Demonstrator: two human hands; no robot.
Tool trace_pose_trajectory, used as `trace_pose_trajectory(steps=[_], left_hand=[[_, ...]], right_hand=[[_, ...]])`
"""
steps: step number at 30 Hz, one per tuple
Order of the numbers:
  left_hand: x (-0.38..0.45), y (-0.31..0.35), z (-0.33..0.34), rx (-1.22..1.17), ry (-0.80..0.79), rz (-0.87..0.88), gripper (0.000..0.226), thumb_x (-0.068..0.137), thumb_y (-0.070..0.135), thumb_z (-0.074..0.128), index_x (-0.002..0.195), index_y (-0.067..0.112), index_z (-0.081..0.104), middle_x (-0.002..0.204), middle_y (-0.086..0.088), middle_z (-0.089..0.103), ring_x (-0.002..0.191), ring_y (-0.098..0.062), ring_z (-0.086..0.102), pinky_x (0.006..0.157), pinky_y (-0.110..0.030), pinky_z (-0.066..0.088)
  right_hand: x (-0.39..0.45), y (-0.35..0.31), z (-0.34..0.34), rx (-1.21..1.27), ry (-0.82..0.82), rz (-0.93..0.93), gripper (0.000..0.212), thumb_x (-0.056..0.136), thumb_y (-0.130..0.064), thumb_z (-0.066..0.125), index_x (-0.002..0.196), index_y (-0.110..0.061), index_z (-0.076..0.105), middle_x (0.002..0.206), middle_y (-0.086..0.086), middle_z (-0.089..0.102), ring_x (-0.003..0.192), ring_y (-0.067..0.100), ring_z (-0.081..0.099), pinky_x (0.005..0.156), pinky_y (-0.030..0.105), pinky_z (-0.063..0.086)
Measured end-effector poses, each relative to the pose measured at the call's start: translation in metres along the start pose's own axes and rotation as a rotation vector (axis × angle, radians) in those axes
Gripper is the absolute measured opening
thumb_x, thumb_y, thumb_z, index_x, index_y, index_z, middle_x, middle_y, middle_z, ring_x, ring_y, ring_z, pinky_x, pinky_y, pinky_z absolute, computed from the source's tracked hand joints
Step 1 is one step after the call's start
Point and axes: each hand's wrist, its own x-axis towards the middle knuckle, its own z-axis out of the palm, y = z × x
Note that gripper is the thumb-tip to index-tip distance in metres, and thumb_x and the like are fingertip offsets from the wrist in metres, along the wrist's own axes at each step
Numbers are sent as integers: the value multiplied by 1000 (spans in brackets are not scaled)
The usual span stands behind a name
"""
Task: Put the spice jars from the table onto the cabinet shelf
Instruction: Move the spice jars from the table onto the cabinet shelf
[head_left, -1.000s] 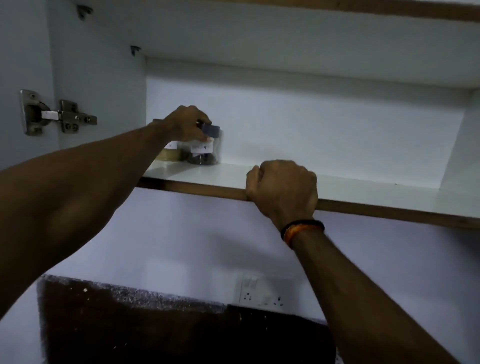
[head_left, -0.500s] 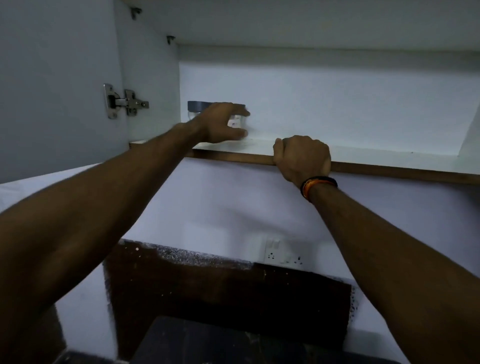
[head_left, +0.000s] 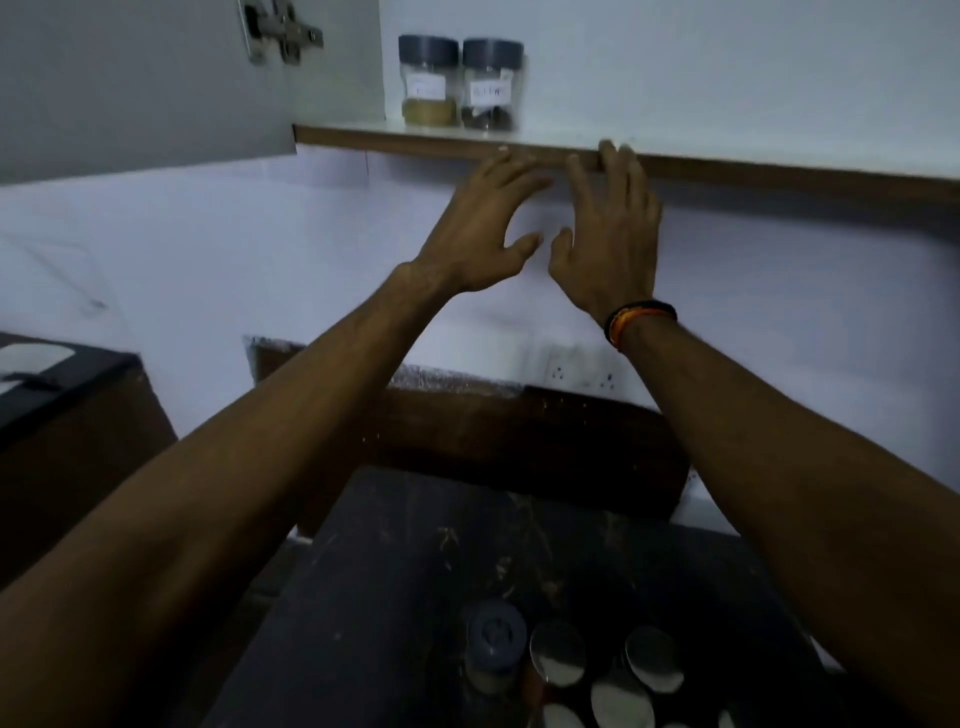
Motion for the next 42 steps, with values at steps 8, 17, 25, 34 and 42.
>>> trace_pose_trajectory(steps=[8, 17, 25, 34, 42], left_hand=[[-85, 15, 71, -167, -245, -156, 65, 83, 34, 62, 139, 4, 53, 147, -20, 49, 142, -37, 37, 120, -42, 19], [-215, 34, 139, -333, -605, -414, 47, 82, 17, 73, 127, 9, 63, 124, -9, 66, 116, -23, 59, 104, -36, 44], [-317, 48, 176, -427, -856, -794, 45, 91, 13, 65, 134, 12, 54, 132, -10, 58, 124, -26, 55, 96, -33, 44], [-369, 48, 190, -608, -826, -1007, 46, 93, 10, 62, 137, 16, 51, 129, -8, 60, 116, -23, 59, 91, -30, 49], [-376, 41, 194, -661, -837, -1097, 40, 94, 9, 59, 134, 13, 54, 124, -9, 61, 104, -17, 58, 83, -27, 48]], right_hand=[[-120, -11, 28, 178, -403, 124, 71, 79, -23, 55, 148, -14, 44, 155, 19, 35, 137, 38, 37, 109, 50, 33], [-251, -26, 54, 201, -969, 135, 46, 85, -27, 61, 129, -14, 58, 127, 15, 51, 115, 38, 50, 96, 48, 43], [-350, -58, 59, 328, -1207, 231, 26, 87, -27, 60, 107, -12, 65, 110, 15, 68, 104, 37, 62, 88, 41, 50], [-414, -78, 72, 123, -1327, 219, 87, 78, -70, 60, 143, -16, 39, 142, 15, 49, 130, 35, 43, 110, 47, 32], [-423, -83, 82, 6, -1306, 143, 105, 68, -81, 59, 147, -16, 33, 141, 16, 50, 130, 35, 41, 111, 49, 32]])
